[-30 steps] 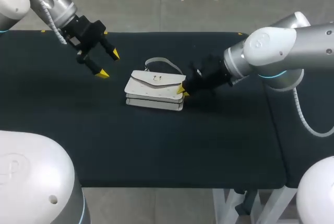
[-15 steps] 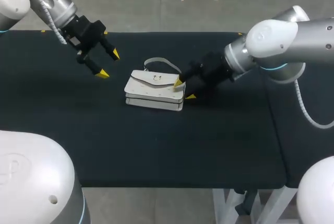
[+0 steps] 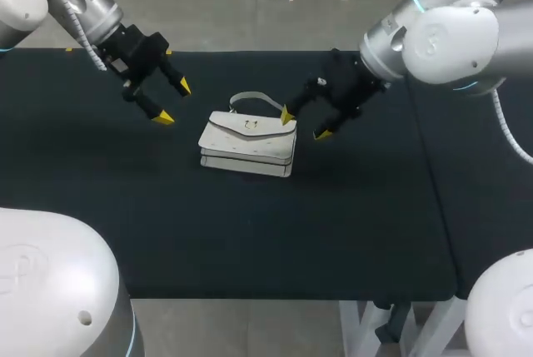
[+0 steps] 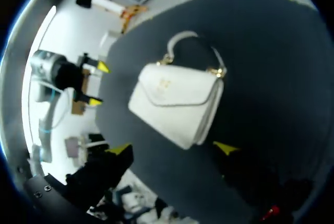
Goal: Pick up the bag, open it, inspect its contents, close it, and place it on the opposite side
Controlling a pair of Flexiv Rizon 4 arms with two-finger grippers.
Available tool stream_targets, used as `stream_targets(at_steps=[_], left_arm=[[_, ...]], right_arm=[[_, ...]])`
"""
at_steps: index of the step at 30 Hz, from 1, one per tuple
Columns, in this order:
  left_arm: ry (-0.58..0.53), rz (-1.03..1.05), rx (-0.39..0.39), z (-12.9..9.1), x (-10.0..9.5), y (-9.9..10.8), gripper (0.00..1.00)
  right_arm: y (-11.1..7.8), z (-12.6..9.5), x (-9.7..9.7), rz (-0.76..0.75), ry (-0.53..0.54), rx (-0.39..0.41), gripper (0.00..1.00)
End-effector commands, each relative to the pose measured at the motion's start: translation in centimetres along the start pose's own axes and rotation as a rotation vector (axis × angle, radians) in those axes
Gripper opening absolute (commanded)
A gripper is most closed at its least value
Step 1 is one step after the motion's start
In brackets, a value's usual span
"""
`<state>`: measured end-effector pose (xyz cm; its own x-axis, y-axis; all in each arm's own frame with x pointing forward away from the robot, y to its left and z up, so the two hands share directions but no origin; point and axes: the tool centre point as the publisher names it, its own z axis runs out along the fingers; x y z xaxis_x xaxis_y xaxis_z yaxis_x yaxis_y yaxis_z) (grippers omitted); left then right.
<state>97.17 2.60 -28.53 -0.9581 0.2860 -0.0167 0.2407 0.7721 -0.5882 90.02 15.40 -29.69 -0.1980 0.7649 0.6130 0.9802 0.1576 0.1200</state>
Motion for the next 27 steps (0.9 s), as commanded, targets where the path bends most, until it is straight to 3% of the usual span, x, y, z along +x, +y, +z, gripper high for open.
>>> stream_targets(at_steps=[1, 5, 9, 24, 27], left_arm=[[0.0, 0.001, 0.002, 0.1, -0.1, 0.1, 1.0], [0.0, 0.001, 0.002, 0.1, -0.1, 0.1, 1.0], [0.0, 0.001, 0.002, 0.1, -0.1, 0.1, 1.0], [0.0, 0.001, 0.002, 0.1, -0.1, 0.1, 1.0], [-0.036, 0.075, -0.055, 0.3, -0.7, -0.6, 1.0]], right_arm=[[-0.9, -1.2, 1.0, -0.139, -0.233, -0.008, 1.0], [-0.7, -1.4, 1.2, -0.23, -0.316, 0.047, 1.0], [-0.8, -0.9, 1.6, -0.402, -0.515, 0.252, 1.0], [-0.8, -0.9, 1.6, -0.402, -0.515, 0.252, 1.0], [-1.4, -1.6, 2.4, -0.561, -0.593, 0.159, 1.0]])
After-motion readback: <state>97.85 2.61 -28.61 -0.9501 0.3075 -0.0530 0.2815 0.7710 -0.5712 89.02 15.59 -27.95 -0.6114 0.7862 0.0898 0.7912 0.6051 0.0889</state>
